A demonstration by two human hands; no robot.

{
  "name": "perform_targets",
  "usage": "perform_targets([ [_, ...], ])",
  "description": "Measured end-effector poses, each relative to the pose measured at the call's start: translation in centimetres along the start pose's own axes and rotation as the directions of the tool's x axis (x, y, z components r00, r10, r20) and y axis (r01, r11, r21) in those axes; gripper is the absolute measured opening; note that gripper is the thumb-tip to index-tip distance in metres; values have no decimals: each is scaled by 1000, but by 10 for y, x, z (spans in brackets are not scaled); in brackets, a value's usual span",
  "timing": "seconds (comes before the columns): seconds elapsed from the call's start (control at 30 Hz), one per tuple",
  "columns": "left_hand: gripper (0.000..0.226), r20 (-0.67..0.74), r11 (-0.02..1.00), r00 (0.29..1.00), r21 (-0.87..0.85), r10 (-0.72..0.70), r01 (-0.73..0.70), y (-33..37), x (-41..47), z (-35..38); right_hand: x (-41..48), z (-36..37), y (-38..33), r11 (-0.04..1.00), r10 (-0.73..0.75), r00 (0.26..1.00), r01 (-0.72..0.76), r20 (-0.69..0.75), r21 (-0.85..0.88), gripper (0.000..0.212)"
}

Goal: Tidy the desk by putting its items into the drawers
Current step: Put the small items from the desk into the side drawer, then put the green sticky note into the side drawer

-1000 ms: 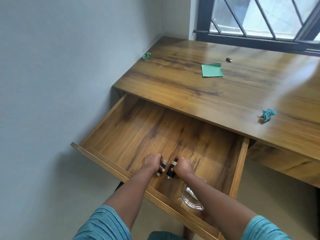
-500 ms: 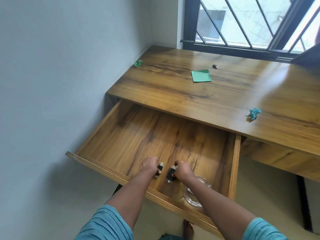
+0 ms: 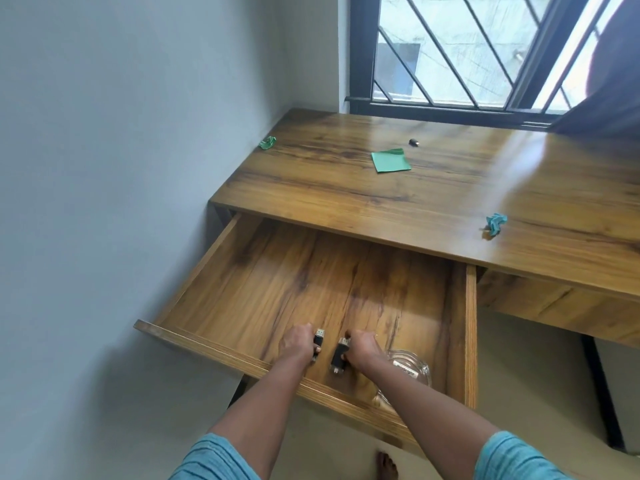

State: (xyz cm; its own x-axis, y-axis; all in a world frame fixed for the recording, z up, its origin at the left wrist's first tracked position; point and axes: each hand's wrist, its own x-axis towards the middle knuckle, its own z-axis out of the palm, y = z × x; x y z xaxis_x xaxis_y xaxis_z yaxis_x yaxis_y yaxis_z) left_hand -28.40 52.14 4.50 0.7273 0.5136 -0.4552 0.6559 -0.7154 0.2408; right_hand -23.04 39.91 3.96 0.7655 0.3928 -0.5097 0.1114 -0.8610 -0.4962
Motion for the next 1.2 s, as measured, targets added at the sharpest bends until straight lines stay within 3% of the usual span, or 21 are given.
perform_targets([
  [0.37,13,-9,1000,1000,8,-10,10,4,-6,1,-4,-34,13,990,44,982,-18,-185,140,32],
  [0.57,7,-172,999,984,16,-48,51,28,-6,-16,-4,-93,29,979,-6,947,71,-320,192,27],
  [0.73,10,-302,999,953,-18,-38,35,96,-4,-39,6,-156,59,956,-113,918,205,-380,212,25],
  [1.03,30,-385,987,921,-117,58,-111,280,-14,-32,31,-281,151,951,-127,888,235,-442,201,28],
  [1.2,30,-422,988,905,-105,58,-113,333,-11,-41,51,-337,175,953,-136,867,246,-479,175,28],
])
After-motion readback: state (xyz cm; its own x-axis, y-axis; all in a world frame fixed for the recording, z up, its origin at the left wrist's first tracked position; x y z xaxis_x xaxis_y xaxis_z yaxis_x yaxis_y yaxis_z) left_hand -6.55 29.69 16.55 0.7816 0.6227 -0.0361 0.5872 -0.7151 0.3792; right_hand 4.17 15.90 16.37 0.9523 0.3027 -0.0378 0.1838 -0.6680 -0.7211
